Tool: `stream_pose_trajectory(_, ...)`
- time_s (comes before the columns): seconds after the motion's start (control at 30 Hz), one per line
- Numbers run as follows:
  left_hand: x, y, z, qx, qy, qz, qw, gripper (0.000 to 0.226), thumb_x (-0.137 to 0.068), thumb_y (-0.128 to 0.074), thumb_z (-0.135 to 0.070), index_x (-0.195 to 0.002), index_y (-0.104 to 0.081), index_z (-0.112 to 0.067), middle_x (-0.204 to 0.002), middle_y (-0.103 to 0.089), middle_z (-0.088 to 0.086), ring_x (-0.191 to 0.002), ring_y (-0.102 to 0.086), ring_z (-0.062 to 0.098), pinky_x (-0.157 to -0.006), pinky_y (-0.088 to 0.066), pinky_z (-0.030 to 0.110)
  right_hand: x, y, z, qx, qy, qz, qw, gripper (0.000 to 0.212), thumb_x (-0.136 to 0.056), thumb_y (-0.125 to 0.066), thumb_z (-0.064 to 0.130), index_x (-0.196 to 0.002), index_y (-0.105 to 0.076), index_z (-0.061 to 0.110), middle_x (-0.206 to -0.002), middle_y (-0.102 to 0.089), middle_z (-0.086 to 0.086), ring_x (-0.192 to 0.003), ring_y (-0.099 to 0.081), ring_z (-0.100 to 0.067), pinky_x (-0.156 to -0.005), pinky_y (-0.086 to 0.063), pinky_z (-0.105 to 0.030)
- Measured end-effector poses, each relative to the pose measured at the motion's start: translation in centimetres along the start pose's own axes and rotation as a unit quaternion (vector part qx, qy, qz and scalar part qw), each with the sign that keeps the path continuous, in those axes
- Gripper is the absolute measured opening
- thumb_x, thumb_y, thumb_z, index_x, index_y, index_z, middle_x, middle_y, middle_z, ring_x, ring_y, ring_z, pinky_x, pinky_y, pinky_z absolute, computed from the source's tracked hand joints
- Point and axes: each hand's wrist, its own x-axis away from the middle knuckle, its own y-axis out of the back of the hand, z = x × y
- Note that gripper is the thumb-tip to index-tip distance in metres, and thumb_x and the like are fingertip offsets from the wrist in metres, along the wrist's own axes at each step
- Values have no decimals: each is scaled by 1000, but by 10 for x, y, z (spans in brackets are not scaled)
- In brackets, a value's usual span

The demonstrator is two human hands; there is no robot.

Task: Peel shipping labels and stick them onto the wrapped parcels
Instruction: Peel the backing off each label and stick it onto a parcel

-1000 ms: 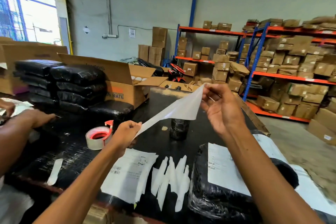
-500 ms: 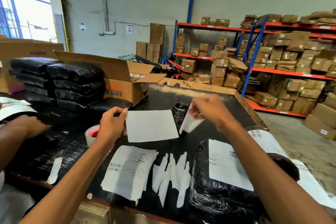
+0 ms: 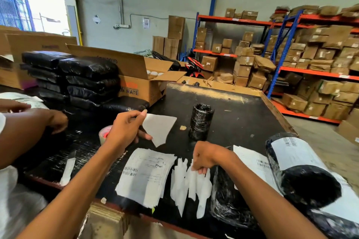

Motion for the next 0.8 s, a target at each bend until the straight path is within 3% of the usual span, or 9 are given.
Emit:
stream_pose_trajectory(0.1, -5, -3, -1, -1, -9, 16, 1000, 30, -97, -50, -31, -102, -67, -7, -94, -73, 12, -61, -73, 23, -40, -46, 19, 8, 12, -5, -63, 36, -73, 995, 29, -82, -73, 26, -79, -70, -3, -82, -74, -13, -60, -63, -14, -80, -58, -31)
stream_pose_trajectory(0.23, -10, -8, -6, -16, -53, 65, 996, 29, -94, -51, -36, -99, -71, -15, -83, -76, 2, -67, -72, 13, -56, -55, 26, 21, 36, -13, -226, 57, -134, 963, 31, -93, -59, 24, -92, -68, -6, -70, -70, -11, -56, -65, -15, -67, -60, -31)
stream_pose_trajectory(0.3, -11, -10, -10, -30, -82, 88, 992, 30, -93, -51, -38, -91, -74, -17, -78, -74, -4, -72, -69, 9, -63, -55, 26, 25, 47, -19, -362, 50, -171, 915, 40, -98, -49, 30, -97, -65, -6, -72, -70, -15, -56, -68, -18, -67, -61, -35)
stream_pose_trajectory(0.37, -12, -11, -14, -38, -101, 109, 988, 37, -92, -51, -42, -89, -74, -14, -81, -73, -1, -77, -67, 14, -71, -53, 30, 29, 58, -27, -499, 45, -171, 849, 56, -99, -38, 45, -103, -62, -6, -83, -72, -23, -67, -73, -26, -65, -62, -39)
stream_pose_trajectory(0.47, -13, -14, -22, 4, -110, 137, 984, 34, -90, -52, -43, -90, -76, -19, -89, -75, 1, -84, -68, 24, -81, -51, 41, 30, 67, -38, -615, 60, -79, 782, 85, -90, -25, 69, -113, -56, -6, -97, -71, -29, -88, -72, -35, -67, -61, -42)
stream_pose_trajectory(0.53, -13, -18, -27, 29, -117, 134, 984, 30, -89, -53, -41, -88, -77, -23, -90, -76, 2, -86, -70, 24, -83, -51, 43, 28, 70, -42, -611, 62, -28, 789, 92, -85, -25, 76, -119, -54, -4, -103, -70, -29, -93, -71, -36, -70, -60, -43)
stream_pose_trajectory(0.63, -17, -26, -33, 47, -140, 123, 981, 31, -89, -54, -37, -89, -77, -16, -92, -76, 3, -90, -70, 25, -86, -52, 45, 24, 71, -42, -516, 37, -24, 855, 85, -84, -32, 75, -119, -57, 2, -104, -70, -25, -94, -70, -34, -83, -58, -45)
stream_pose_trajectory(0.7, -21, -29, -36, 50, -155, 118, 980, 33, -89, -53, -38, -94, -76, -14, -94, -76, 0, -91, -70, 19, -86, -52, 41, 22, 69, -42, -477, 41, -29, 877, 80, -84, -34, 73, -126, -52, 7, -114, -66, -23, -102, -67, -35, -93, -53, -49)
stream_pose_trajectory(0.8, -33, -36, -41, 52, -193, 132, 971, 45, -76, -55, -61, -92, -76, -24, -96, -76, -5, -93, -69, 13, -79, -55, 26, 20, 71, -42, -530, 126, 62, 837, 69, -86, -32, 70, -135, -48, 23, -128, -58, -21, -118, -56, -43, -98, -46, -57)
